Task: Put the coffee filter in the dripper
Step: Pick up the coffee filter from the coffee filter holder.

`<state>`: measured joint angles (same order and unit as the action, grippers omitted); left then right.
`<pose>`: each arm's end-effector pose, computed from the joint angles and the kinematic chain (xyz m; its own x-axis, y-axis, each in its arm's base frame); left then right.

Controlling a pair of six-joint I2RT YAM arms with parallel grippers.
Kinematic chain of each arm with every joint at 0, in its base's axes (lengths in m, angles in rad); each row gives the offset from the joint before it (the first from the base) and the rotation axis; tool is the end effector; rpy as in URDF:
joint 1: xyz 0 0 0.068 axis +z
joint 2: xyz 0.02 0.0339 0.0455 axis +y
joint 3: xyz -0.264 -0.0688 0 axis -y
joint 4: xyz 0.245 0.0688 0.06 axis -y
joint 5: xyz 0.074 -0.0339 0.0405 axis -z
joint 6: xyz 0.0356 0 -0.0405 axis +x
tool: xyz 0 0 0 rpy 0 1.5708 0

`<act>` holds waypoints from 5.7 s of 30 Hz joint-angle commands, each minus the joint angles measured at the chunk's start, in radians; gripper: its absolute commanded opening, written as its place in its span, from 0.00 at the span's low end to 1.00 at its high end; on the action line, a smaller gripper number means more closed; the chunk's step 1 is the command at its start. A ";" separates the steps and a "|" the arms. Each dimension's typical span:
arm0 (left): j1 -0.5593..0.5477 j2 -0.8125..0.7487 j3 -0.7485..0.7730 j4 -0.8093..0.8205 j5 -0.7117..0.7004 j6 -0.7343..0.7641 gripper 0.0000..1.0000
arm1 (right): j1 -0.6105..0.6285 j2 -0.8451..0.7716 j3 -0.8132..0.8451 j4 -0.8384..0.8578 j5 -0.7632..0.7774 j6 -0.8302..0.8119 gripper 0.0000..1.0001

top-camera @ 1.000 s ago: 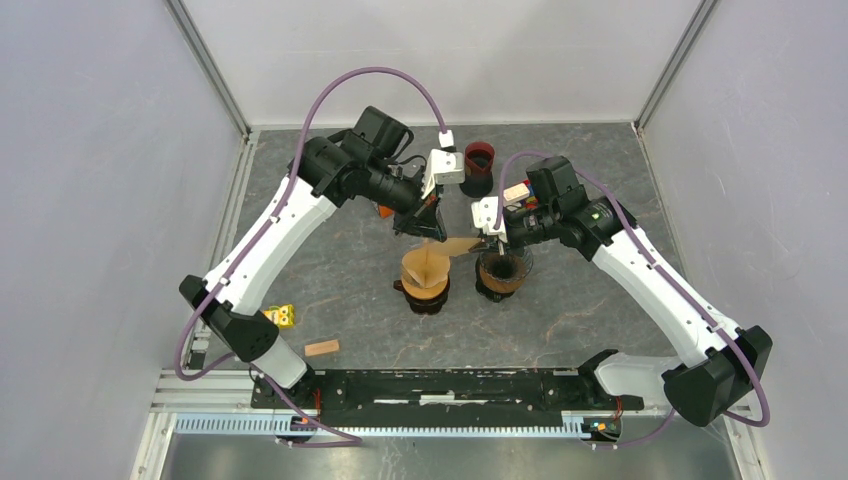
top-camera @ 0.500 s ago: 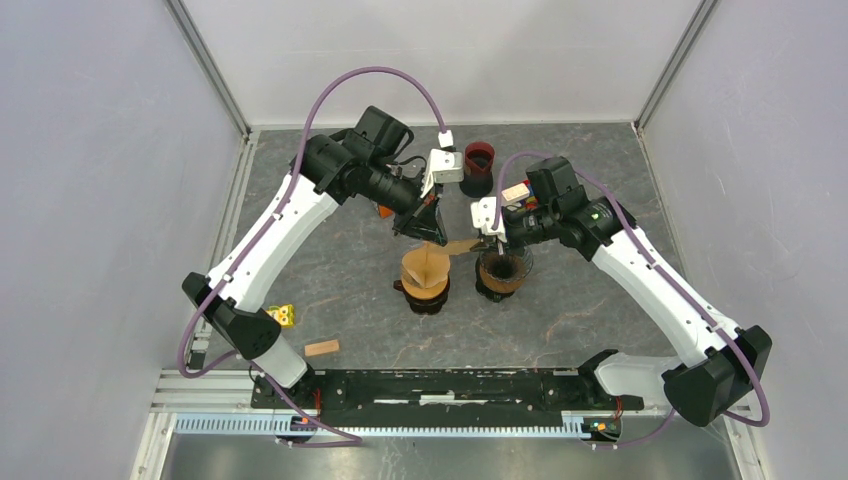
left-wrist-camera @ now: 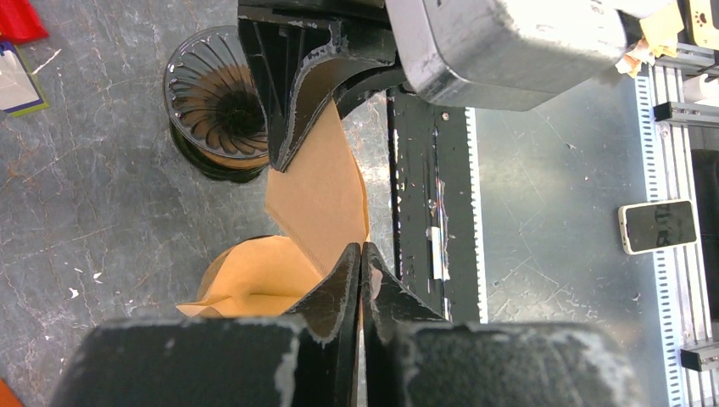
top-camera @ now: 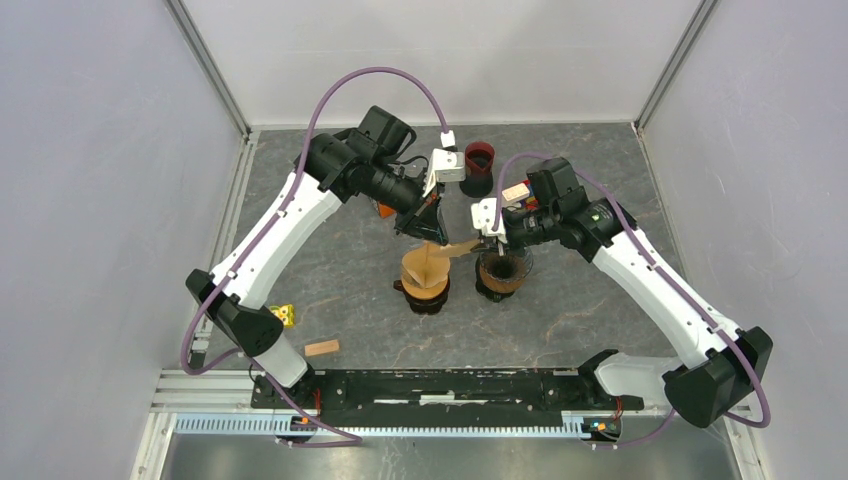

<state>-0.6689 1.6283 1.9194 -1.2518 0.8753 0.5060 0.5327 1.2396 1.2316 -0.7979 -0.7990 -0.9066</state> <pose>0.2248 -0.2125 0.4255 -0.2026 0.5560 -0.8061 0.9610 -0.0452 -0.2727 0.2007 0.1480 0.3499 0.2324 -0.5005 -0.8340 -0.9712 -0.0735 -0.2265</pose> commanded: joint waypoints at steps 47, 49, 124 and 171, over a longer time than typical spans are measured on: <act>-0.024 -0.007 -0.043 0.064 -0.013 -0.026 0.30 | 0.003 0.010 0.014 0.095 0.063 0.131 0.00; -0.028 -0.006 -0.043 0.064 -0.013 -0.027 0.31 | 0.001 0.011 0.014 0.097 0.063 0.132 0.00; 0.017 -0.043 -0.147 0.201 -0.020 -0.091 0.50 | 0.001 0.003 -0.032 0.079 0.083 0.081 0.00; 0.017 -0.047 -0.180 0.201 -0.003 -0.064 0.51 | 0.002 0.019 -0.022 0.068 0.083 0.084 0.00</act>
<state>-0.6476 1.5959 1.7435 -1.0740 0.8444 0.4339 0.5331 1.2579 1.1797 -0.7280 -0.7052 -0.8307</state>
